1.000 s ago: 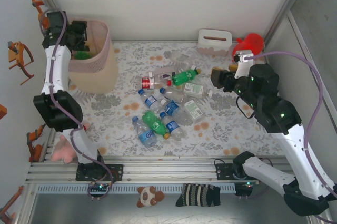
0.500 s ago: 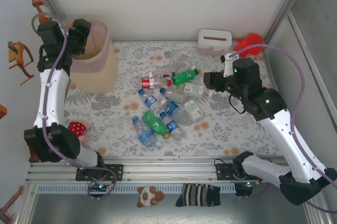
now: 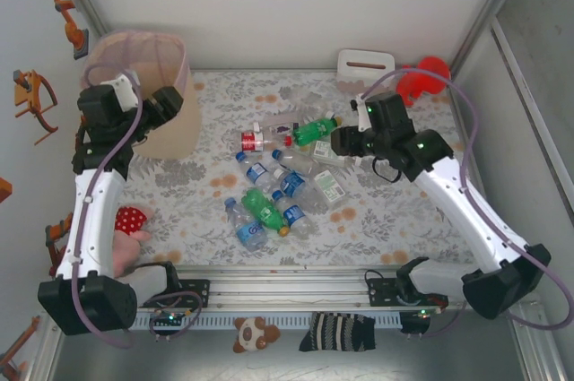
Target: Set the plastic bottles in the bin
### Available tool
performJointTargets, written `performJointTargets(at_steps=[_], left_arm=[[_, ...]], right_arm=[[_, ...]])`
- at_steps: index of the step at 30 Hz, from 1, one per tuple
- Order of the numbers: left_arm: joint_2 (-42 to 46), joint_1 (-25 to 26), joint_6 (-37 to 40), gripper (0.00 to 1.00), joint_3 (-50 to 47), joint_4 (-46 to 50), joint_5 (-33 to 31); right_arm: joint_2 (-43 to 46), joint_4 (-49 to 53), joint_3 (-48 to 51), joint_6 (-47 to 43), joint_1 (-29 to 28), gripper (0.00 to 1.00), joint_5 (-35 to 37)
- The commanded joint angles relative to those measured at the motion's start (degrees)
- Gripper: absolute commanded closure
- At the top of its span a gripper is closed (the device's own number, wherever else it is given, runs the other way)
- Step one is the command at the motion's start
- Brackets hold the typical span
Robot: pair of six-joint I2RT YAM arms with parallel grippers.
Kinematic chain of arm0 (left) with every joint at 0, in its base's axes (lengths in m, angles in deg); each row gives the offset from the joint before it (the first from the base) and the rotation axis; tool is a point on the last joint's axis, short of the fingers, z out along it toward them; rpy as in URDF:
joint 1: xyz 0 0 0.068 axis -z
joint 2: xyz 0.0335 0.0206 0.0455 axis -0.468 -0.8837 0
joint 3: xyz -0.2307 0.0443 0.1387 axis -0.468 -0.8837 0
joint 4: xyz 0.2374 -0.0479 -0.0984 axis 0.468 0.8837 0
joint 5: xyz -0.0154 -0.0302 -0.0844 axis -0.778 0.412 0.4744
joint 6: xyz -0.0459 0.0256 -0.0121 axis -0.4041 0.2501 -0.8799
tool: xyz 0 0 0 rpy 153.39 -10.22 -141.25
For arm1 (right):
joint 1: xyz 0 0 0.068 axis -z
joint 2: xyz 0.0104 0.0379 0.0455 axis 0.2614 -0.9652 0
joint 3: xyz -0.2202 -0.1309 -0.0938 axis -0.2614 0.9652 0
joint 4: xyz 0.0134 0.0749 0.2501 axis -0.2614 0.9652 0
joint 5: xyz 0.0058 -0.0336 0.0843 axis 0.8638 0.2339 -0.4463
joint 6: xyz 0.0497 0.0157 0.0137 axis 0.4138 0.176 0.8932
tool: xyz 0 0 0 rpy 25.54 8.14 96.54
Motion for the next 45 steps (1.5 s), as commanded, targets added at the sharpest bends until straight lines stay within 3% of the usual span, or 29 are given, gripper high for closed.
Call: performJointTargets(at_steps=[1,13,20,29,45], left_arm=[[3.32,0.53,4.45,0.24,-2.44,-0.65,4.05],[10.56,0.70,6.00,0.23,-2.84,1.75,6.33],[13.09,0.89,4.93,0.23,-3.29,1.89,6.64],[13.61,1.25,3.20,0.23,-4.78,1.31,6.64],[13.86,1.68,1.98,0.23,-5.44,0.18,6.42]], right_arm=[[-2.19,1.33,-1.97,0.84,-0.35,0.35,-2.65],[-18.07,1.61,-4.43,-3.04,-0.43,0.34,-9.53],[-28.45,0.66,-7.06,-0.48,0.04,0.29,-14.44],[-36.36,-3.54,-7.38,1.55,2.64,0.25,-25.48],[-40.37,-4.99,-7.87,2.59,3.04,0.40,-27.92]])
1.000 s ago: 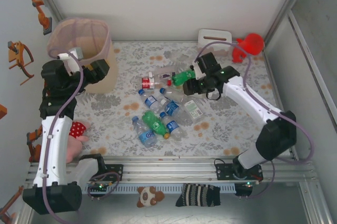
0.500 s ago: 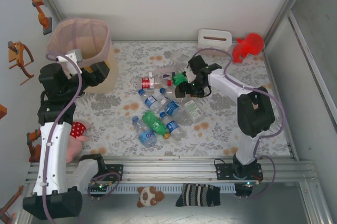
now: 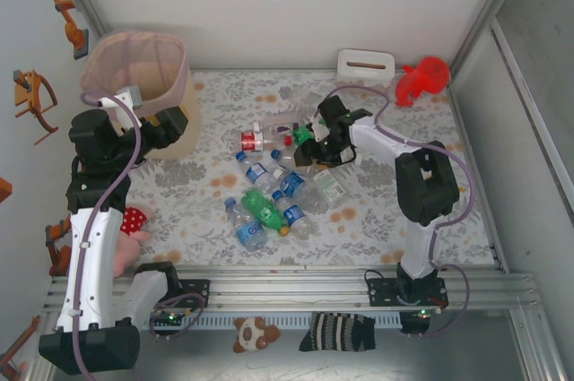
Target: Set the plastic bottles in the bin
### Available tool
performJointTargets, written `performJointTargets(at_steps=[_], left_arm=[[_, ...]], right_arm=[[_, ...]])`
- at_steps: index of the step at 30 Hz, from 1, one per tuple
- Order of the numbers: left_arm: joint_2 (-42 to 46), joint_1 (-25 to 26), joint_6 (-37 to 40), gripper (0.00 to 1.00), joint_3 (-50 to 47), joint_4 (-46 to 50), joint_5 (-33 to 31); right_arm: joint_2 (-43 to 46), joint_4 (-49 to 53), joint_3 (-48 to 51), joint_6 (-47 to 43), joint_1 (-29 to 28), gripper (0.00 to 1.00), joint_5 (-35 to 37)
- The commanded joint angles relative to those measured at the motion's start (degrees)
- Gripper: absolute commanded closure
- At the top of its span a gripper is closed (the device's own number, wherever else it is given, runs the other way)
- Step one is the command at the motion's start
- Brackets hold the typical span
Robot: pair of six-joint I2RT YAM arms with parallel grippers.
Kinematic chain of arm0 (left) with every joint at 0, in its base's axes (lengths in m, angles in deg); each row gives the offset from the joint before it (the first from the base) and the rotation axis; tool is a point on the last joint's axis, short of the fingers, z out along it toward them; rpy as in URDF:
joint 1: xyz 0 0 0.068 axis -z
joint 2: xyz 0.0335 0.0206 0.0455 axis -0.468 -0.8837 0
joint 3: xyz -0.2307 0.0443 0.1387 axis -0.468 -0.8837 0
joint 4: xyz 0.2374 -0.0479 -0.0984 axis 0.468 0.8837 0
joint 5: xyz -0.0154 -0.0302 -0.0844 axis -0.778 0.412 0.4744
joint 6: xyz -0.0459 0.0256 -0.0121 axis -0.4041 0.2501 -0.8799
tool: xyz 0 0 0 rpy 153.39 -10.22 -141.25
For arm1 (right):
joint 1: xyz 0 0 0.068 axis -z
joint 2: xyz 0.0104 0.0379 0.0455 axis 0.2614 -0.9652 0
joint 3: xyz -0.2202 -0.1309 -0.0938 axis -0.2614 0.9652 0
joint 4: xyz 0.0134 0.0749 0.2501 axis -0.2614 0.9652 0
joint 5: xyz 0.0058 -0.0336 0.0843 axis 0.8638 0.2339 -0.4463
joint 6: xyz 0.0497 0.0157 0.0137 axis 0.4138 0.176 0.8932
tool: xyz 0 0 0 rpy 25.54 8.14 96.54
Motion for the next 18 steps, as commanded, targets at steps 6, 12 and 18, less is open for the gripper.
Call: performJointTargets(at_steps=[6,12,18], left_arm=[[1.02,0.70,-1.07,0.23,-0.49,-1.84,0.89],[1.41,1.21,-1.62,0.24,-0.67,-2.73,0.80],[1.14,2.19,-4.03,0.26,-0.77,-4.89,0.18]], right_arm=[[0.46,0.63,-1.29,1.05,0.32,0.50,0.31],[4.22,1.62,-1.28,1.24,0.36,0.54,2.13],[10.33,2.87,-1.43,1.52,0.34,0.54,4.53]])
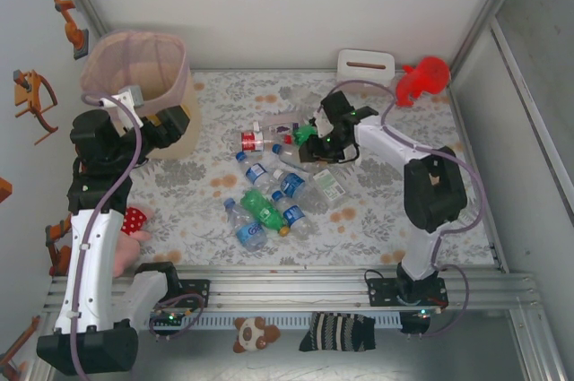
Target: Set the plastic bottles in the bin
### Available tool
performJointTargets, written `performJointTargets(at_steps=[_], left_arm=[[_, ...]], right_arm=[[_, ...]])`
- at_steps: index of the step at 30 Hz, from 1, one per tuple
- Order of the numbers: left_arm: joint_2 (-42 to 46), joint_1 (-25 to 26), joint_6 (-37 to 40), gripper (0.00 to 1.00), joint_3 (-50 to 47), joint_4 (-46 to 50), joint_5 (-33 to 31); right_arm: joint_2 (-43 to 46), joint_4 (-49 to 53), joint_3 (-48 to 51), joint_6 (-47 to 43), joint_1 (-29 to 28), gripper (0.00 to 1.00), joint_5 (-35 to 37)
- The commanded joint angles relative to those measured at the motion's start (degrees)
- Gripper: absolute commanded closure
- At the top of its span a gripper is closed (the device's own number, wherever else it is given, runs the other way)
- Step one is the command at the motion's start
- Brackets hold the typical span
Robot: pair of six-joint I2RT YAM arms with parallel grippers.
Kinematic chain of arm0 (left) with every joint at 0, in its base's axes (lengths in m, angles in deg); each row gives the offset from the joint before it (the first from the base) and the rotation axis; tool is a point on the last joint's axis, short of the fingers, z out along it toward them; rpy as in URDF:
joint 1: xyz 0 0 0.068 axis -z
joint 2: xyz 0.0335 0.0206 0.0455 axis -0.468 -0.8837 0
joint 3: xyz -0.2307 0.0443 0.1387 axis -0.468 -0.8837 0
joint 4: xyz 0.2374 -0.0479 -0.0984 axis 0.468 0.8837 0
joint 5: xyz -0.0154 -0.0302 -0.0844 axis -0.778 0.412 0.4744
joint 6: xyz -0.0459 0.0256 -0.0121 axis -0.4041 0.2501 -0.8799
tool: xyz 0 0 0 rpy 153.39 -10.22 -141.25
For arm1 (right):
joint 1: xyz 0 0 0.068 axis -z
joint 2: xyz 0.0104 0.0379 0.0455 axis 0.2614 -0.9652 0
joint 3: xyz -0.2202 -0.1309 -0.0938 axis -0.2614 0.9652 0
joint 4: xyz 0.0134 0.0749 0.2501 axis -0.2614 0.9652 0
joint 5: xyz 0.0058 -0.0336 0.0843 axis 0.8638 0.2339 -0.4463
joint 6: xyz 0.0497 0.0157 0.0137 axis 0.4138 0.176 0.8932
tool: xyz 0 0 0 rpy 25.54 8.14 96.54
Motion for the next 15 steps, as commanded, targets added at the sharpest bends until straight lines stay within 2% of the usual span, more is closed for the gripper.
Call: performJointTargets(at_steps=[1,9,15], left_arm=[[0.53,0.74,-2.78,0.26,-0.51,-3.74,0.27],[-2.55,5.62,-8.46,0.26,0.65,-10.84,0.44],[-6.71,16.07,-9.87,0.25,3.27,-15.48,-5.15]], right_arm=[[5.99,1.42,-1.39,0.58,0.30,0.54,1.82],[17.43,-5.02,-0.03,3.58,0.35,0.56,1.21],[24.48,-14.31,1.82,6.92,0.09,0.57,-0.77]])
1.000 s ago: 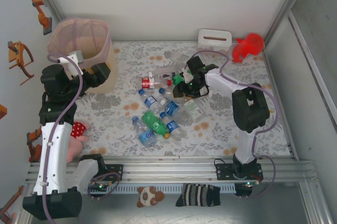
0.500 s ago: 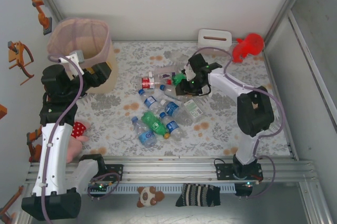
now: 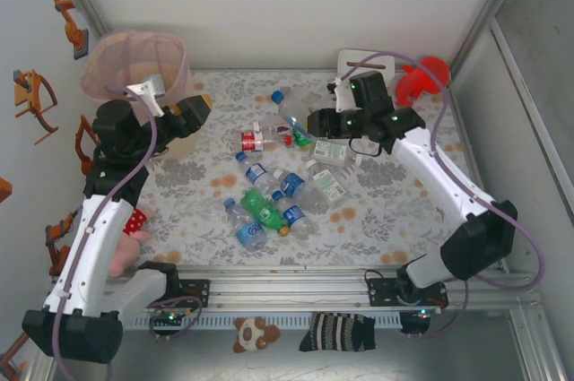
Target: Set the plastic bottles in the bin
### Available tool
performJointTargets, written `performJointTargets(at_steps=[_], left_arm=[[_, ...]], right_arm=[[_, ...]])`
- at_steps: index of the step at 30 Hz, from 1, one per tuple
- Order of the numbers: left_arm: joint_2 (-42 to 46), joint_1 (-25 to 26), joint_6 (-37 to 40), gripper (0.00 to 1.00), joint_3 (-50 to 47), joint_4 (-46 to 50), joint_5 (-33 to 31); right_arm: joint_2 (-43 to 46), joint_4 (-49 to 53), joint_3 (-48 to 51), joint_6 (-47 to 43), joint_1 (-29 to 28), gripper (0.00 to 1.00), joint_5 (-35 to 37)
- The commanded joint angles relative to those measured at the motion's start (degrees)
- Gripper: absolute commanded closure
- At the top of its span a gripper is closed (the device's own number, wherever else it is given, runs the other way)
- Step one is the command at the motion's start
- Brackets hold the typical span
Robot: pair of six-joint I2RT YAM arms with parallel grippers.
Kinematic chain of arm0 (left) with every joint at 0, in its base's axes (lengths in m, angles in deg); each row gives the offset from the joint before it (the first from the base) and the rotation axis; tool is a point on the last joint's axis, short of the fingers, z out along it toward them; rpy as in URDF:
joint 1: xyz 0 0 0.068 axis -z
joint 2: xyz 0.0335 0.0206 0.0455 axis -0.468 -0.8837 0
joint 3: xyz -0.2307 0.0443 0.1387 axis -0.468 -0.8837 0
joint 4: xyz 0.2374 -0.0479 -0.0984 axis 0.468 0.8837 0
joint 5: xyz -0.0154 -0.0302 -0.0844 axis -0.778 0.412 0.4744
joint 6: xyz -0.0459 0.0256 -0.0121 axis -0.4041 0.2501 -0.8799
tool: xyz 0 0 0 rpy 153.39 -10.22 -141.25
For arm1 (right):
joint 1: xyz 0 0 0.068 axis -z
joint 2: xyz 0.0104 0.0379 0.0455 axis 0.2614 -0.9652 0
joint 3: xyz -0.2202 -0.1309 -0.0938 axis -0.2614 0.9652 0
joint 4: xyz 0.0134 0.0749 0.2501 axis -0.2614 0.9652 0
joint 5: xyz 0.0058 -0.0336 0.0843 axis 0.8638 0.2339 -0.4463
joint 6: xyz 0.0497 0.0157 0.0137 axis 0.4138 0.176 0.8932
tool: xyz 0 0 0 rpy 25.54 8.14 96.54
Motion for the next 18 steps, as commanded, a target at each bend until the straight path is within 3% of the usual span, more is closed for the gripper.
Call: performJointTargets(at_steps=[1,6,16,18], left_arm=[[-2.34,5.38,-1.87,0.24,3.53,-4.95,-3.76],[-7.33,12.72,-4.15,0.20,8.12,-4.24,-9.60],[-17.86,21.79,-11.63,0.06,16.57,-6.95,-10.53],[-18.65,23.49,-12.27,0.03,17.40,-6.75,-13.32]], right_arm=[[3.77,-7.49,1.79,2.67,-0.10,0.58,-0.76],[8.18,-11.51,3.43,-1.64,-2.73,0.63,6.44],[12.38,-11.93,3.54,-7.93,-8.44,0.65,22.09],[12.81,-11.51,3.37,-8.93,-9.28,0.65,24.20]])
